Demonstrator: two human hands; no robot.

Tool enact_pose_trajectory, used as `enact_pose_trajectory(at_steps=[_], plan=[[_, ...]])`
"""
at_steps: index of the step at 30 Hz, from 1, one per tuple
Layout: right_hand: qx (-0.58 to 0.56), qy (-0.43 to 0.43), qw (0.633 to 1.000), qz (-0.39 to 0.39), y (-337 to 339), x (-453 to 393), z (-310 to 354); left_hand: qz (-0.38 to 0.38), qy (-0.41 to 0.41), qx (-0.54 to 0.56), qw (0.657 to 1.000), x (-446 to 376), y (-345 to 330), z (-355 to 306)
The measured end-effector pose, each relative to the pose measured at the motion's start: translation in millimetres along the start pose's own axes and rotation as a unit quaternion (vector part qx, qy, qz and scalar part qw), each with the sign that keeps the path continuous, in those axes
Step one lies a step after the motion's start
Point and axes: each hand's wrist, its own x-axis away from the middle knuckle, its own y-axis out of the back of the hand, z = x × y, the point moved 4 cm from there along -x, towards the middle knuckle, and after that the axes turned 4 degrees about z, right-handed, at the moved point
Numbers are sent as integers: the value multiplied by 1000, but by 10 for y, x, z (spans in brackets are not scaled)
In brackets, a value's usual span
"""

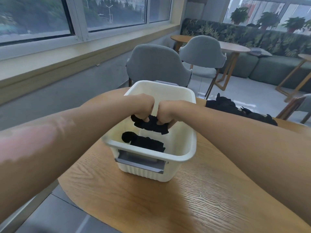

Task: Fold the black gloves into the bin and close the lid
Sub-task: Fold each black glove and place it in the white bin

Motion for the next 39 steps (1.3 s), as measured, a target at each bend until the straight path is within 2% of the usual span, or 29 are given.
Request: enact_pose_trajectory(at_steps=[5,8,12,15,19,26,32,39], plan=[[44,17,997,62,-187,-3,42,74,-22,-53,996,-98,-245,-23],[29,19,995,98,-276,-10,34,115,-36,-56,991,-159,-358,11],[26,23,994,107,-294,-38,20,110,-43,-65,991,-143,-364,-13],[86,18,991,104,-297,-53,43,85,-40,-76,993,-112,-342,-49],[169,24,984,55,-202,-18,74,29,-36,-89,995,-95,-267,-25],[151,40,988,-5,20,60,45,-20,-44,-88,995,56,-117,-15],[199,78,967,-137,504,534,56,-56,-41,-77,995,430,254,-96],[159,66,970,-169,928,1107,-239,-127,-81,-90,984,862,740,-450]])
